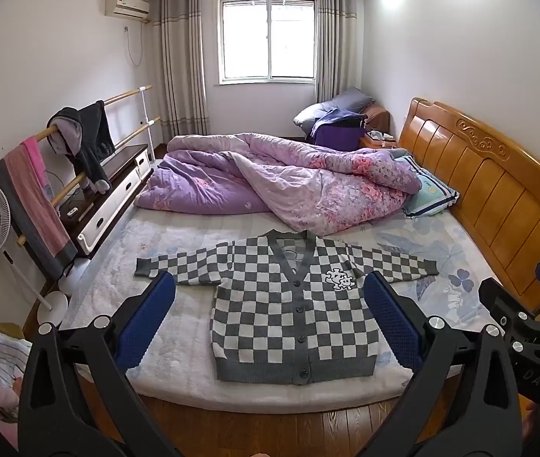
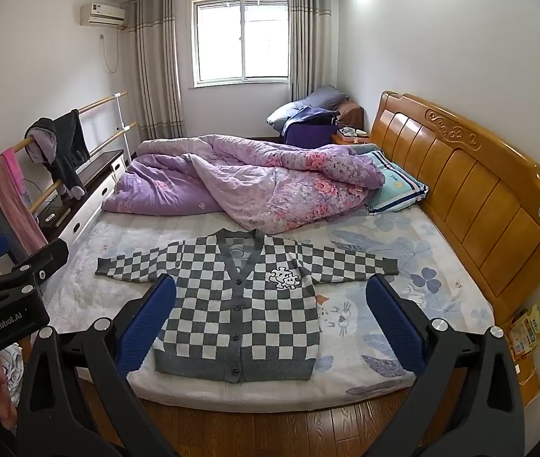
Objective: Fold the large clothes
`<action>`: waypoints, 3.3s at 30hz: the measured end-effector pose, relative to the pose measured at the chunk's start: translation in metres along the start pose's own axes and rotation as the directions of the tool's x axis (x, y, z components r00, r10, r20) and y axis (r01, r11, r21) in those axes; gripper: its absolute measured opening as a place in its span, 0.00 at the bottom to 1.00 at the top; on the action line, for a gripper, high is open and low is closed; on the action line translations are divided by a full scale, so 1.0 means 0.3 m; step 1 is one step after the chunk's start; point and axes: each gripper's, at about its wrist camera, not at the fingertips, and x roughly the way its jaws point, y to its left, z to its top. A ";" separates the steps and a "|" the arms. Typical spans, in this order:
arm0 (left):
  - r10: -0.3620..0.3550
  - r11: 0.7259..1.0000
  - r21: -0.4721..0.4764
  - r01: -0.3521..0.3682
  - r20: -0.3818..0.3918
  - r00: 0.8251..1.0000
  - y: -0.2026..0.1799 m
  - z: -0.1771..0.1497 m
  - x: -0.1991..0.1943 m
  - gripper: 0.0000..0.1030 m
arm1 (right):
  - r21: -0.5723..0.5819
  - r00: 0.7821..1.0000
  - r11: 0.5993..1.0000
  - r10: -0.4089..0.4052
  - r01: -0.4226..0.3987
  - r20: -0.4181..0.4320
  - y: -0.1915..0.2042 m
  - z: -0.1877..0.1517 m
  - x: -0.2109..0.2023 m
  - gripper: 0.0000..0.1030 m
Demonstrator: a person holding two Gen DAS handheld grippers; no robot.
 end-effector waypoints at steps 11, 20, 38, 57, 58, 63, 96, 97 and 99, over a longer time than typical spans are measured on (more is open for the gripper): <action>0.000 1.000 0.000 0.000 0.000 1.000 0.001 -0.001 -0.001 0.96 | 0.002 1.000 1.000 -0.001 0.001 -0.002 -0.001 -0.001 0.002 0.93; -0.004 1.000 -0.003 0.004 -0.001 1.000 0.001 -0.002 0.000 0.96 | 0.004 1.000 1.000 -0.002 0.002 -0.003 0.013 -0.017 0.015 0.93; -0.003 1.000 -0.003 0.003 -0.003 1.000 -0.022 -0.002 -0.003 0.96 | 0.004 1.000 1.000 -0.002 0.002 -0.006 -0.004 -0.015 0.021 0.93; 0.001 1.000 0.000 -0.001 0.004 1.000 -0.032 0.027 0.002 0.96 | 0.000 1.000 1.000 0.003 -0.003 -0.002 -0.013 -0.018 0.018 0.93; 0.003 1.000 0.001 -0.003 0.005 1.000 -0.033 0.027 0.003 0.96 | 0.000 1.000 1.000 0.003 -0.003 -0.002 -0.014 -0.019 0.018 0.93; 0.003 1.000 -0.001 -0.003 0.004 1.000 -0.029 0.023 0.002 0.96 | 0.000 1.000 1.000 0.003 -0.003 -0.003 -0.013 -0.018 0.020 0.93; 0.012 1.000 -0.006 -0.012 0.002 1.000 -0.021 0.023 0.017 0.96 | -0.003 1.000 1.000 0.013 -0.013 -0.004 0.018 -0.014 0.015 0.93; 0.014 1.000 -0.006 -0.014 0.002 1.000 -0.022 0.024 0.018 0.96 | -0.002 1.000 1.000 0.016 -0.016 -0.007 0.015 -0.013 0.019 0.93; 0.011 1.000 -0.006 -0.011 0.001 1.000 -0.019 0.023 0.017 0.96 | -0.005 1.000 1.000 0.016 -0.016 -0.007 0.020 -0.015 0.020 0.93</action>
